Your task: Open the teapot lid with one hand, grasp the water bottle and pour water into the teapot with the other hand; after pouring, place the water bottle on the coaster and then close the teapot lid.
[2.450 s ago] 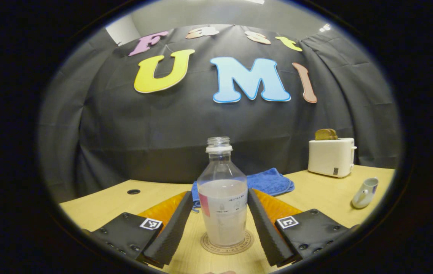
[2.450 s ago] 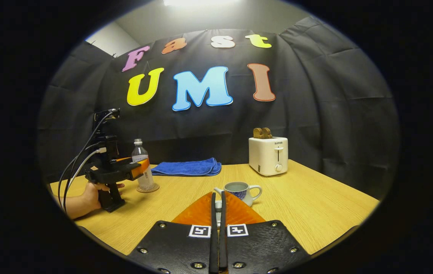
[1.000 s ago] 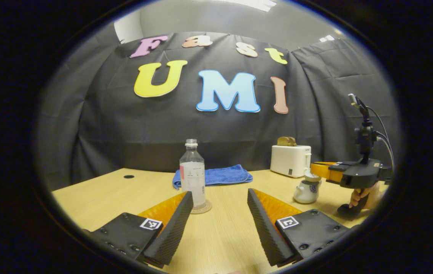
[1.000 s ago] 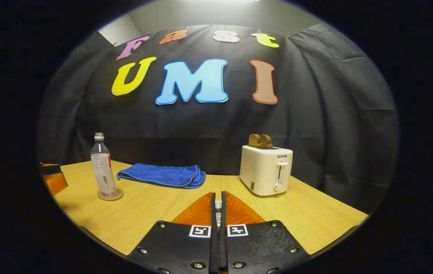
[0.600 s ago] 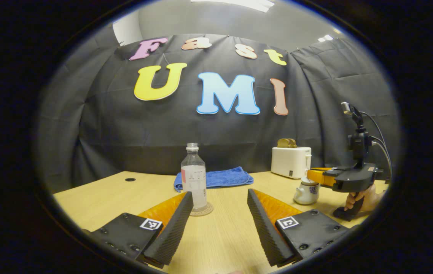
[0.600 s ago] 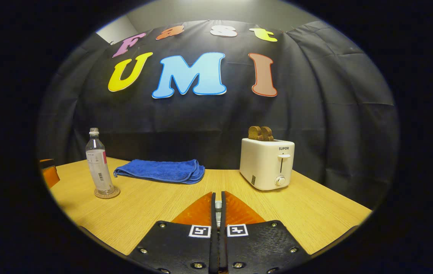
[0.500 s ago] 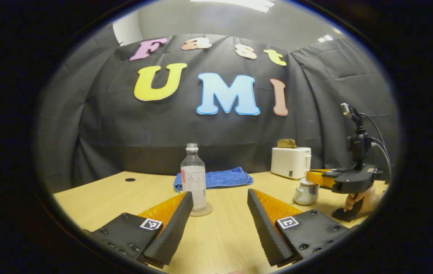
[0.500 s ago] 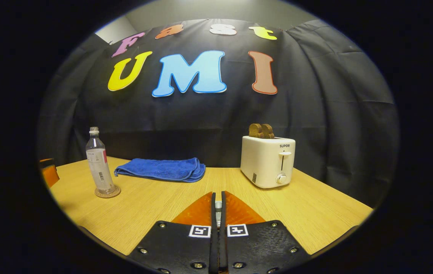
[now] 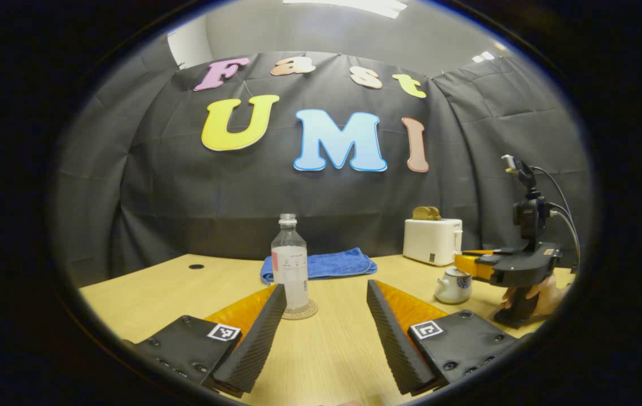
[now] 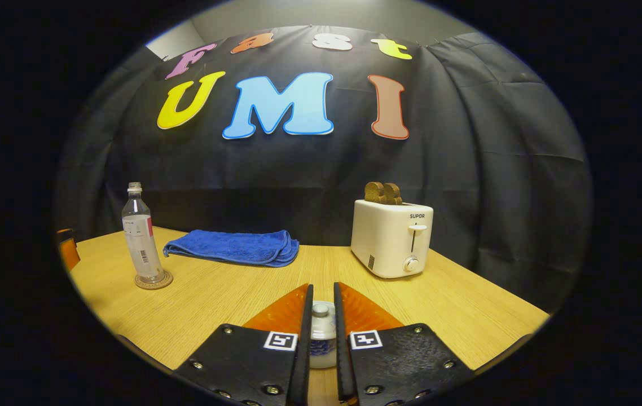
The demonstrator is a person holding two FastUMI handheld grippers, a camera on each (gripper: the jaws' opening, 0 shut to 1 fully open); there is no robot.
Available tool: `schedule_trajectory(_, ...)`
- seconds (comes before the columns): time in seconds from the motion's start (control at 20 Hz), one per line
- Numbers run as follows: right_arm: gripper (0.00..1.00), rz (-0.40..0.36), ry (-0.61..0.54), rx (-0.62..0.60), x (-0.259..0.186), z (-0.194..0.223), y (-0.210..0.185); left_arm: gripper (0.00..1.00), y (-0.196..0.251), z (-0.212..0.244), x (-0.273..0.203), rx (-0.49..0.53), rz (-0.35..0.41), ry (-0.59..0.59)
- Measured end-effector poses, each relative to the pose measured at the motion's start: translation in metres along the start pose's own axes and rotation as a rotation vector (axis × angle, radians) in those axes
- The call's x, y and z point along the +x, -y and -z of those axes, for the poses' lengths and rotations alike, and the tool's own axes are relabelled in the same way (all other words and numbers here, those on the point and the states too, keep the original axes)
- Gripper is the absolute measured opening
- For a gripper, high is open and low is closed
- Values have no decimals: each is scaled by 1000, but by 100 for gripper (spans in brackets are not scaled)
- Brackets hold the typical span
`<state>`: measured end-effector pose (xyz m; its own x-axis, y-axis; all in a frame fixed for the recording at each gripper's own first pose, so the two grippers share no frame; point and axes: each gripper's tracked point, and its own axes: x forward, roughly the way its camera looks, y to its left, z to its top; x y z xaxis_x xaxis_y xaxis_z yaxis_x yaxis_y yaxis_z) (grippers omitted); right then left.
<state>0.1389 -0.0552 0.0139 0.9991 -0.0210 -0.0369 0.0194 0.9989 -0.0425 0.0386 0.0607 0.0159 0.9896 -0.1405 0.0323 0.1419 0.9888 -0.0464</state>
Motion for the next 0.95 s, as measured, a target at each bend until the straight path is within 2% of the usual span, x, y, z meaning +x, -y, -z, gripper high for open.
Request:
schedule_trajectory(0.1, 21, -7, 51, 38, -23, -19, -1, 99, -3, 2, -4, -20, -16, -4)
schedule_trajectory(0.15, 37, -12, 56, 48, -38, -21, -4, 99, -3, 2, -6, -29, -22, -4)
schedule_trajectory(0.2, 40, -15, 51, 47, -51, -19, -9, 99, -3, 2, -7, -39, -26, -4)
schedule_trajectory(0.4, 40, -16, 35, 7, -104, -4, -33, 99, 8, 11, -15, -73, -65, -15)
schedule_trajectory(0.5, 40, -44, 29, -5, -117, 4, -47, 99, 22, 20, -19, -89, -48, -39)
schedule_trajectory(0.65, 40, -69, 21, -5, -129, 13, -67, 99, 32, 16, -30, -57, -62, -19)
schedule_trajectory(0.75, 54, -93, 2, 9, -133, 18, -76, 99, 40, 16, -34, -32, -69, -20)
schedule_trajectory(0.8, 57, -98, 17, 25, -133, 19, -77, 99, 40, 17, -34, -11, -79, -21)
schedule_trajectory(0.95, 63, 4, 40, 40, -133, 15, -60, 99, 45, 18, -35, 38, -114, -24)
